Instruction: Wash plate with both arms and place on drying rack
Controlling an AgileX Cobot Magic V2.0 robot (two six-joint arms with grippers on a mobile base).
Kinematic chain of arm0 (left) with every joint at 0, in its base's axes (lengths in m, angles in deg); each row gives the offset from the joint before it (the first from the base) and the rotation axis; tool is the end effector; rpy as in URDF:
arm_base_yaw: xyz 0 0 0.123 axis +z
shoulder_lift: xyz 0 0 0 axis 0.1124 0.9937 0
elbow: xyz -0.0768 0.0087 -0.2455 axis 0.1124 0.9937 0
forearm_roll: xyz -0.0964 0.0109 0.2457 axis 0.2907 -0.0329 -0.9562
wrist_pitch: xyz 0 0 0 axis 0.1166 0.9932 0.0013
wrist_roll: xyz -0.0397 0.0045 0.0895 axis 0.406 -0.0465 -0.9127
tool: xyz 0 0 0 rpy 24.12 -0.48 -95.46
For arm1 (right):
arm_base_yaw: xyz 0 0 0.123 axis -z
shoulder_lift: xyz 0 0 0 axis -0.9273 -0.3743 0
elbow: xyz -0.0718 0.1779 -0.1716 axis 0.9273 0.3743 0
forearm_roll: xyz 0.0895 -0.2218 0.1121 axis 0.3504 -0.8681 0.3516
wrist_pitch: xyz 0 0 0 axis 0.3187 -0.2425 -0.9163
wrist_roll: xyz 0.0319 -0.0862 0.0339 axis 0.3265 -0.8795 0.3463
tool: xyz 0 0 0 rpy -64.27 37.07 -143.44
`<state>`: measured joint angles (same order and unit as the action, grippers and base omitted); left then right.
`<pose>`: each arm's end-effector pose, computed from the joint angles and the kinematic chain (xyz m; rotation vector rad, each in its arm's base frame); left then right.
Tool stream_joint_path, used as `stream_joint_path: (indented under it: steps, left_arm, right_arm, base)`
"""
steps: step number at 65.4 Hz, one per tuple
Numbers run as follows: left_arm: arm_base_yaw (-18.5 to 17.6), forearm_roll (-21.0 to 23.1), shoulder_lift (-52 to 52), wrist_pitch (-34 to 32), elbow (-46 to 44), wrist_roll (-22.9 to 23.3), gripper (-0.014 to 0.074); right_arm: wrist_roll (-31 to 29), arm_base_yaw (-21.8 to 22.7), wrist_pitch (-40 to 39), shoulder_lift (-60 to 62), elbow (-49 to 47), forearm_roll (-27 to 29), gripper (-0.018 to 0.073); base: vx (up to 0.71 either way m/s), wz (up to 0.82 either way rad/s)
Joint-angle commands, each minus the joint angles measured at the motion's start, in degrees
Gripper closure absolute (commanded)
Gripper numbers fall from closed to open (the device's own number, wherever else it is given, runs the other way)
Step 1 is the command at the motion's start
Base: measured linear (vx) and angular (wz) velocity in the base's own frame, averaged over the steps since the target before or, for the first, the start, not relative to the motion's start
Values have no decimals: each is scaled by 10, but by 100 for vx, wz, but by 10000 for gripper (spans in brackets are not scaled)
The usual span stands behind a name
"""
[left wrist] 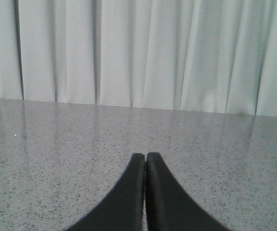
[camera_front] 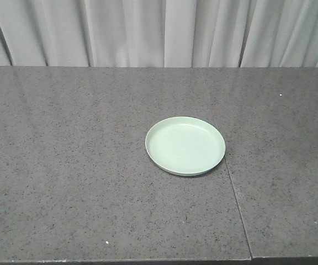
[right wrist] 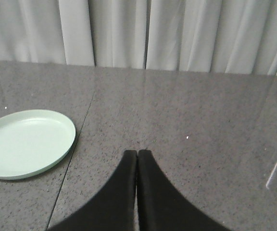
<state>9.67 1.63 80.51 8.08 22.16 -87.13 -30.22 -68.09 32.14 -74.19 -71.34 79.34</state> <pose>0.1038 0.0057 0.2052 -0.0867 1.5095 -0.0030 0.1212 0.0012 0.3339 -0.0356 1.8488 -0.0090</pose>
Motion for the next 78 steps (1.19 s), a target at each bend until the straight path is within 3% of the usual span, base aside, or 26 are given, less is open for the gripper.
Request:
stream_joint_path:
  steps: [1,16,33,39,58,67,78]
  left_arm:
    - [-2,1,-9,-45,-12,5,603]
    - [-2,1,-9,-45,-12,5,603]
    - [-2,1,-9,-45,-12,5,603]
    - [-2,1,-9,-45,-12,5,603]
    - [-2,1,-9,-45,-12,5,603]
    - [-2,1,-9,-45,-12,5,603]
    - [-2,1,-9,-45,-12,5,603]
  right_arm:
    - [-9,2,4,-41,-46,12,554]
    - [-53,2,69,-128,-96,43,478]
    - [-111,2,108,-202,-131,96,198]
    - [-131,2,124,-228,-147,117,137]
    - [-193,-1,192,-331,-212,174,122]
    - [-183,-53,196,-373,-238,129,124]
    - [-122,-110,197,-429,-273,59,124]
  base:
    - [0,0]
    - [0,0]
    - [0,0]
    - [0,0]
    - [0,0]
    - [0,0]
    - [0,0]
